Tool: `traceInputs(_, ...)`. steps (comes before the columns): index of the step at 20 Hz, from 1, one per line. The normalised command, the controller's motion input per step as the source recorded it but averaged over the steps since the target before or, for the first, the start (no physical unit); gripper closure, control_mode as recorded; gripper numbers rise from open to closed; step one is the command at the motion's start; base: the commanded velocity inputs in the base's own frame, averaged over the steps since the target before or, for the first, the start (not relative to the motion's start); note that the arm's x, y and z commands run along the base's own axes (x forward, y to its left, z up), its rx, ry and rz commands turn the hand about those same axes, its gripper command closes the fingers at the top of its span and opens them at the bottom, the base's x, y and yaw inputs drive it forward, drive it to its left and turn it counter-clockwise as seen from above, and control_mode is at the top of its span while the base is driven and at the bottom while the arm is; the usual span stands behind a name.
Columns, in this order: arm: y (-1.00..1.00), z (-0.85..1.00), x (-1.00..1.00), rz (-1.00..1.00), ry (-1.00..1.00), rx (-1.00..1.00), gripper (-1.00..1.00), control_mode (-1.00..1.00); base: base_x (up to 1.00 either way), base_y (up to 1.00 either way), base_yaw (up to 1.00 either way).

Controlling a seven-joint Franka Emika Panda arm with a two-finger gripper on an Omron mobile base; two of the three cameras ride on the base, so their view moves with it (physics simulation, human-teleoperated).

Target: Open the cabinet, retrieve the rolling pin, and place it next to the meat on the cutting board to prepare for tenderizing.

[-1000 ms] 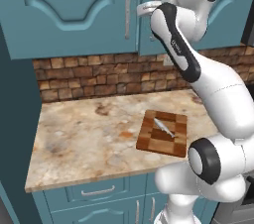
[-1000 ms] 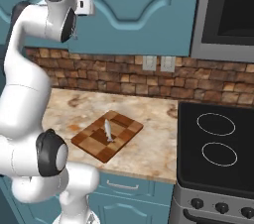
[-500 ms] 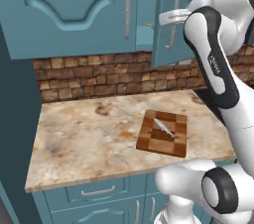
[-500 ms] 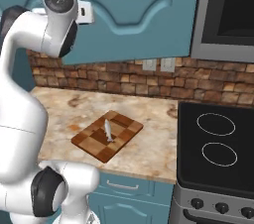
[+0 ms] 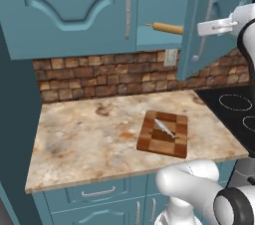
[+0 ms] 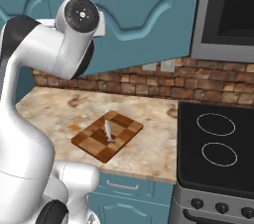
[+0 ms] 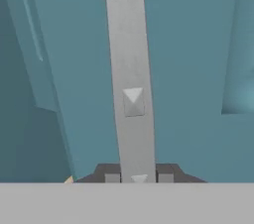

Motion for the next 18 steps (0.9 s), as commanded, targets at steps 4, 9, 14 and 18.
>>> traceInputs(4,-0.31,-0.23,-0.62,0.03,0.00,0.02,-1.00,-1.00,0.00,0.00,0.00)
traceInputs(9,-0.04,-0.06,-0.09,0.00,0.01,0.00,-1.00,-1.00,0.00,0.00,0.00)
traceInputs(14,-0.20,-0.02,-0.14,0.00,0.00,0.00,-1.00,-1.00,0.00,0.00,0.00)
traceInputs(18,-0.48,0.00,-0.33,0.00,-0.01,0.00,-1.00,-1.00,0.00,0.00,0.00)
